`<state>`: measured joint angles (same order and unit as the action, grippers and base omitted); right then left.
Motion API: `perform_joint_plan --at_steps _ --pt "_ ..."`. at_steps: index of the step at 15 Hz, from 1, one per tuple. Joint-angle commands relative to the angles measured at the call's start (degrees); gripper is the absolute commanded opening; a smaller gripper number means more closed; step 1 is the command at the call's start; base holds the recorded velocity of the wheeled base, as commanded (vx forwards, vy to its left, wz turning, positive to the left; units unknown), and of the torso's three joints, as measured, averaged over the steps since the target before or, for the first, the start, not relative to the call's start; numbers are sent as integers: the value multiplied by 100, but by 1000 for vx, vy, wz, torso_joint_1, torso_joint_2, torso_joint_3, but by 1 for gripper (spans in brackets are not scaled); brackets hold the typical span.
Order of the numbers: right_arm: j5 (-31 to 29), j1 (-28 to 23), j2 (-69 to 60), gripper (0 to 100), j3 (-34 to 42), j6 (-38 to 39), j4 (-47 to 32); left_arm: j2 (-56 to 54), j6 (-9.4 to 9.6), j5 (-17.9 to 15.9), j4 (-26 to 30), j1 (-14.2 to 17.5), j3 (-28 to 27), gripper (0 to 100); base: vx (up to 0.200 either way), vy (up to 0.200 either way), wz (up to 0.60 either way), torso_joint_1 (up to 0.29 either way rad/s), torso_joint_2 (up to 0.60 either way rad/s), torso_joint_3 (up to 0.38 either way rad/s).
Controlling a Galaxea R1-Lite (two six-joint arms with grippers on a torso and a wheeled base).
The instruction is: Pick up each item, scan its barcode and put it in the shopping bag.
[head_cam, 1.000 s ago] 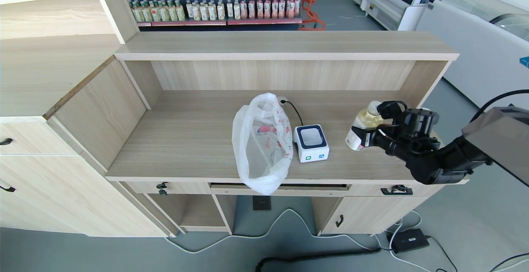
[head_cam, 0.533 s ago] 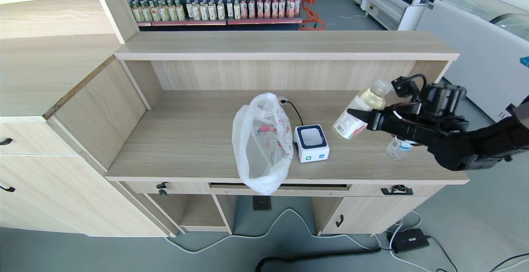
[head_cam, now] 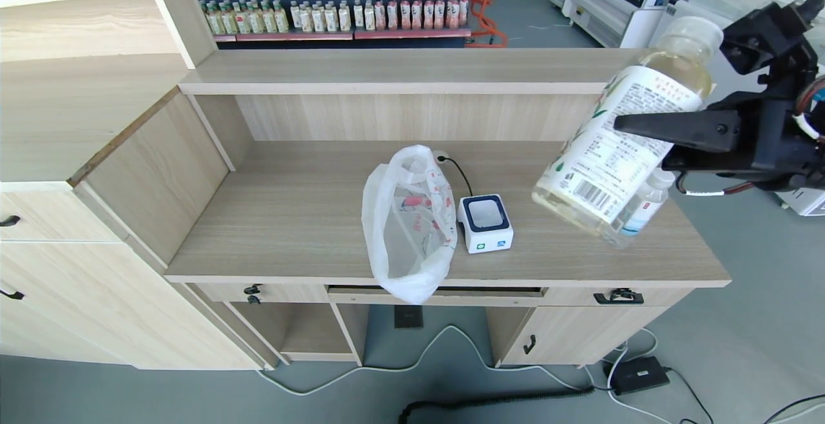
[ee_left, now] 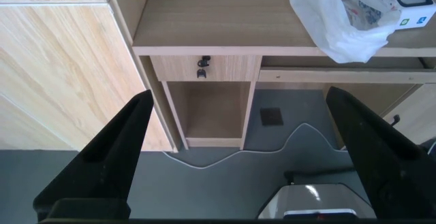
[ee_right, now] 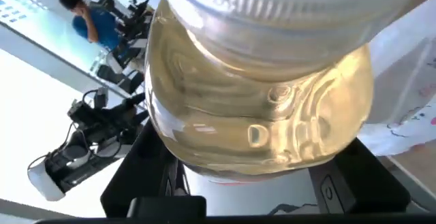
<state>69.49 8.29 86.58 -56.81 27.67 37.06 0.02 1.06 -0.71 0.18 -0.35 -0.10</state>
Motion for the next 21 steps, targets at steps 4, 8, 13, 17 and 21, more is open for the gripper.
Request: perform_joint_plan --at_steps 4,8,13,17,21 --pt "373 569 -1196 0 574 476 -32 -2 -1 0 -1 0 1 100 0 0 0 0 0 0" --pt "724 648 -1530 0 803 713 -32 -2 -1 0 -1 0 1 100 0 0 0 0 0 0" --pt "838 727 -1662 0 891 863 -23 -2 -1 0 -1 0 1 100 0 0 0 0 0 0" --pt "918 727 -1741 0 900 994 -23 -2 -1 0 -1 0 1 100 0 0 0 0 0 0" --pt "918 727 -1767 0 917 1003 -15 -2 -1 0 -1 0 1 100 0 0 0 0 0 0"
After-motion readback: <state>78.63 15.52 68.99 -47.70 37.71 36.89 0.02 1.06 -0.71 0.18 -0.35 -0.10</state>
